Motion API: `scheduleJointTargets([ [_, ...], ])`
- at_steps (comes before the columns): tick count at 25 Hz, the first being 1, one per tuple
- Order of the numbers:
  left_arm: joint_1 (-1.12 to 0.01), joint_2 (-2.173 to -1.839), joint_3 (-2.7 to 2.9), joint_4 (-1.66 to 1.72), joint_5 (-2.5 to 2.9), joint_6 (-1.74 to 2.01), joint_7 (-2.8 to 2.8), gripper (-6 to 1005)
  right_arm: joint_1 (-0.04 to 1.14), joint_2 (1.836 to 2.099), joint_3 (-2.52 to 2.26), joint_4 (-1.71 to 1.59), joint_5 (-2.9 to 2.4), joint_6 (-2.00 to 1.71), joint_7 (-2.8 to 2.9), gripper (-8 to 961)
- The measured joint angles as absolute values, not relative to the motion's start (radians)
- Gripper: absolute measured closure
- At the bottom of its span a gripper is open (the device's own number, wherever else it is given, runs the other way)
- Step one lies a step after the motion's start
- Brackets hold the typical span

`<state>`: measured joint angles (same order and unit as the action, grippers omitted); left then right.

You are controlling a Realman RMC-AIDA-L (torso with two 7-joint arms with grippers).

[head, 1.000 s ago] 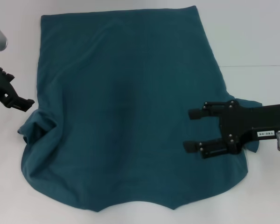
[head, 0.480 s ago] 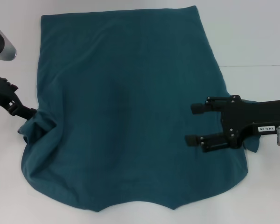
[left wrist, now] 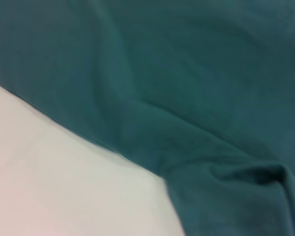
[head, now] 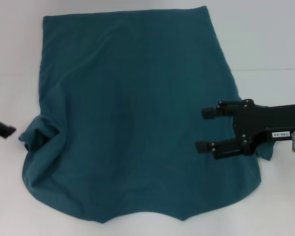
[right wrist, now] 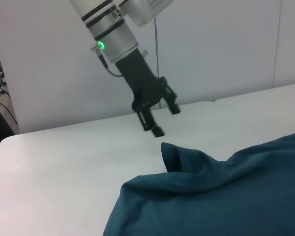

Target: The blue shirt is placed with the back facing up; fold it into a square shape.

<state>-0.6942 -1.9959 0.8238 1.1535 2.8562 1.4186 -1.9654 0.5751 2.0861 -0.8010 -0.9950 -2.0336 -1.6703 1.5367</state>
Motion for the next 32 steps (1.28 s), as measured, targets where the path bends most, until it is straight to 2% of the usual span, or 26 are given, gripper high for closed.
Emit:
scheduleJointTargets([
  [13, -0.728, -1.976, 0.856, 0.962, 2.858, 1.422, -1.971, 100, 0.58, 2.087, -0.807, -0.997, -2.032, -1.67, 1.534, 29],
  [21, -0.754, -1.994, 0.9, 0.896, 2.858, 1.346, -1.968, 131, 0.58, 2.09, -0.81, -0.995, -2.032, -1.67, 1.531, 29],
  [26, -0.775, -2.0, 0.931, 0.846, 2.858, 1.283, -1.973, 278, 0.577, 2.089, -0.81, -0.992, -2.032, -1.671, 1.531, 29],
  [32, -0.781, -2.001, 0.954, 0.827, 2.858, 1.242, -1.981, 279, 0.57, 2.089, -0.81, -0.989, -2.03, -1.672, 1.531, 28],
])
